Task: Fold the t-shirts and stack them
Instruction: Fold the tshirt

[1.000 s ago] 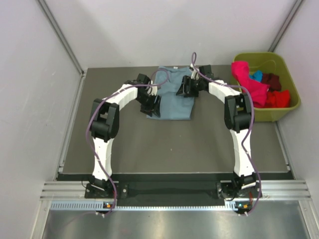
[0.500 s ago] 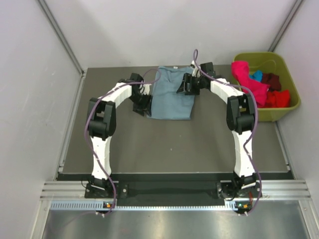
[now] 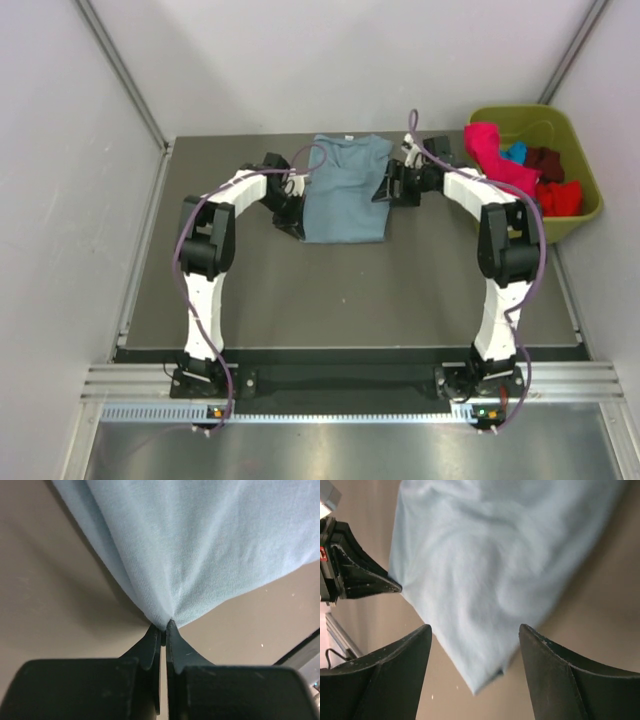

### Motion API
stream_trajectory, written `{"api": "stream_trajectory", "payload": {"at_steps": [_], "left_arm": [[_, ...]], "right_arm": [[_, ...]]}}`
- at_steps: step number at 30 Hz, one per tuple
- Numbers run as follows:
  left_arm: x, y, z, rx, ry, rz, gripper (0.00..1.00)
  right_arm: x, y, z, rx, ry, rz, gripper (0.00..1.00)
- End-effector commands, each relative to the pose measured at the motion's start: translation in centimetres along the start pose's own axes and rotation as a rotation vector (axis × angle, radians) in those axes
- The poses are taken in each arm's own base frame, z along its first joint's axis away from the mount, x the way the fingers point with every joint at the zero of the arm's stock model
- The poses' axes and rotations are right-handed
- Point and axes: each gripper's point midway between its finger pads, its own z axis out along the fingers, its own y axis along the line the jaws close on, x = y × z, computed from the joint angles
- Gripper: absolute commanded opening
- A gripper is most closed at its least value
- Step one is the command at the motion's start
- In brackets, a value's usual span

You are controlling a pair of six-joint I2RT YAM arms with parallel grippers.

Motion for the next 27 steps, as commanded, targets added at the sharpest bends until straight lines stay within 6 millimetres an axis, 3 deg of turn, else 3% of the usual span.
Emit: {"api": "stream_trajectory", "payload": {"at_steps": [1,2,6,11,15,21,27], "left_arm": [[2.3,-1.8,-1.1,0.047,0.042,0.008,0.0],[2.4,-2.0,-1.4,0.052,0.038,0.007,0.0],[2.9,-2.2,-1.6,0.056,0.048,0.009,0.0],[3.1,-2.6,-1.6,0.066,0.054,0.012,0.0],[3.0,-2.7,-1.7,0.066,0.051,0.014,0.0],[3.2,-2.8,-1.5,0.072,0.05,0.005,0.0],[3.7,-2.8,-1.4,0.074,0.063,-0.002,0.0]], "right_arm": [[-0.1,0.5,-4.7,-0.003,-0.05,0.02,0.71],[1.5,-0.1,-4.8,0.003,-0.023,0.041,0.71],[4.2,0.8,-6.4,-0.033,0.001,0.054,0.71],[8.0,0.3,-6.1,-0.034,0.072,0.131,0.71],[9.9,-0.7,-5.3,-0.01,0.117,0.184,0.7],[9.9,-2.0,-3.7,0.018,0.126,0.207,0.7],[9.5,-2.0,-1.7,-0.005,0.156,0.206,0.69]]}}
